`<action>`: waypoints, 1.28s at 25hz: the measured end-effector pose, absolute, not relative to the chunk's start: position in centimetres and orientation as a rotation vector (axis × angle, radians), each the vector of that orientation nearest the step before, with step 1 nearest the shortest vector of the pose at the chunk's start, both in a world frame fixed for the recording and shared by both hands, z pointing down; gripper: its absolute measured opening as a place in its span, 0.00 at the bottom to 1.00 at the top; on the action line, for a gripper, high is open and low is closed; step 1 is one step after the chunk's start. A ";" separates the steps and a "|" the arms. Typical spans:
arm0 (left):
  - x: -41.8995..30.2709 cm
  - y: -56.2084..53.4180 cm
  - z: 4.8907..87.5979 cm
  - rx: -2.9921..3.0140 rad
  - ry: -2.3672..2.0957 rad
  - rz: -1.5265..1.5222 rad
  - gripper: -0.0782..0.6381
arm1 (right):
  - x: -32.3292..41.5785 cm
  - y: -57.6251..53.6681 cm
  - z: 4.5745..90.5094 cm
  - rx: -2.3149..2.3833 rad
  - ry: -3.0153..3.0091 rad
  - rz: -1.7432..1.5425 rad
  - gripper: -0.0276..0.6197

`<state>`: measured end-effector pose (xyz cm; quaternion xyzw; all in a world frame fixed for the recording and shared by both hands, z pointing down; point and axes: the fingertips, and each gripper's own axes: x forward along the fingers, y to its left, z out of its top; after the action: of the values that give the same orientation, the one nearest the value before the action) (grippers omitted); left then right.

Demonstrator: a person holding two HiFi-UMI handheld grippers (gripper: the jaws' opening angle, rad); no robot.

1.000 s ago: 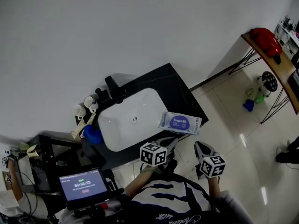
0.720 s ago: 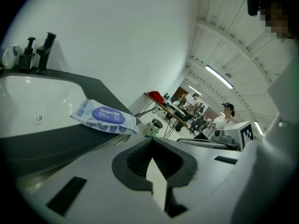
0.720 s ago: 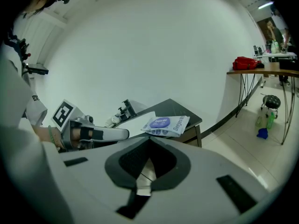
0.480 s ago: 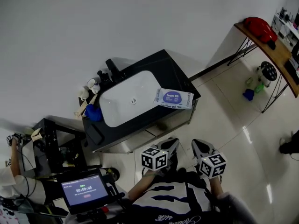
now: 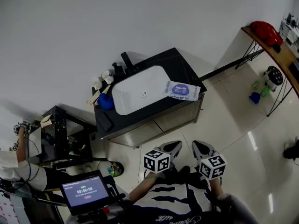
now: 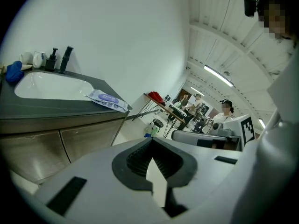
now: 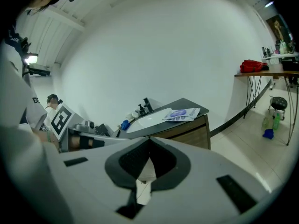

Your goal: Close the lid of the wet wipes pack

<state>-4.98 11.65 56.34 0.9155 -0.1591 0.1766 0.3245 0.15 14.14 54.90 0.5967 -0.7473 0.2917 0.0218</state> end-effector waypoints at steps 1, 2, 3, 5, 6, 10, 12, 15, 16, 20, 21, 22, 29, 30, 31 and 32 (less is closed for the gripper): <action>-5.3 11.5 56.1 2.403 -0.431 0.446 0.11 | -0.2 14.1 54.8 1.844 -2.325 0.905 0.04; -5.6 11.3 55.9 2.404 -0.445 0.425 0.11 | -0.6 14.0 54.7 1.841 -2.333 0.905 0.04; -5.8 11.1 55.8 2.404 -0.458 0.407 0.11 | -0.8 13.8 54.7 1.840 -2.341 0.903 0.04; -6.2 10.6 56.0 2.411 -0.474 0.387 0.11 | -1.3 13.2 54.9 1.838 -2.354 0.885 0.04; -6.5 10.6 56.0 2.418 -0.476 0.384 0.11 | -1.6 13.0 54.8 1.837 -2.359 0.871 0.04; -9.2 12.2 55.1 2.433 -0.452 0.401 0.11 | -4.3 13.9 53.1 1.853 -2.360 0.828 0.04; -10.6 12.4 55.0 2.436 -0.449 0.408 0.11 | -5.7 13.9 52.9 1.862 -2.362 0.839 0.04; -12.1 12.1 55.0 2.435 -0.440 0.411 0.11 | -7.4 13.7 53.0 1.857 -2.362 0.880 0.04; -12.6 12.2 55.1 2.437 -0.433 0.417 0.11 | -8.0 13.7 53.1 1.856 -2.360 0.888 0.04; -14.1 12.6 55.3 2.447 -0.402 0.435 0.11 | -9.7 13.5 53.5 1.855 -2.346 0.887 0.04; -14.4 12.6 55.3 2.448 -0.400 0.435 0.11 | -10.0 13.3 53.5 1.858 -2.344 0.884 0.04; -14.7 12.4 55.2 2.449 -0.401 0.433 0.11 | -10.3 13.2 53.4 1.863 -2.342 0.882 0.04; -16.1 11.9 55.0 2.458 -0.407 0.416 0.11 | -11.4 13.2 53.0 1.910 -2.326 0.860 0.04; -16.1 12.0 55.1 2.460 -0.396 0.421 0.11 | -11.4 13.2 53.1 1.914 -2.320 0.861 0.04; -16.1 12.1 55.2 2.461 -0.386 0.425 0.11 | -11.4 13.2 53.2 1.918 -2.315 0.862 0.04; -16.1 12.1 55.2 2.463 -0.376 0.429 0.11 | -11.5 13.3 53.2 1.922 -2.309 0.863 0.04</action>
<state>-16.07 12.13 55.18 0.9287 -0.1420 0.1617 0.3019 -11.49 13.26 53.24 0.6149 -0.7387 0.2761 0.0081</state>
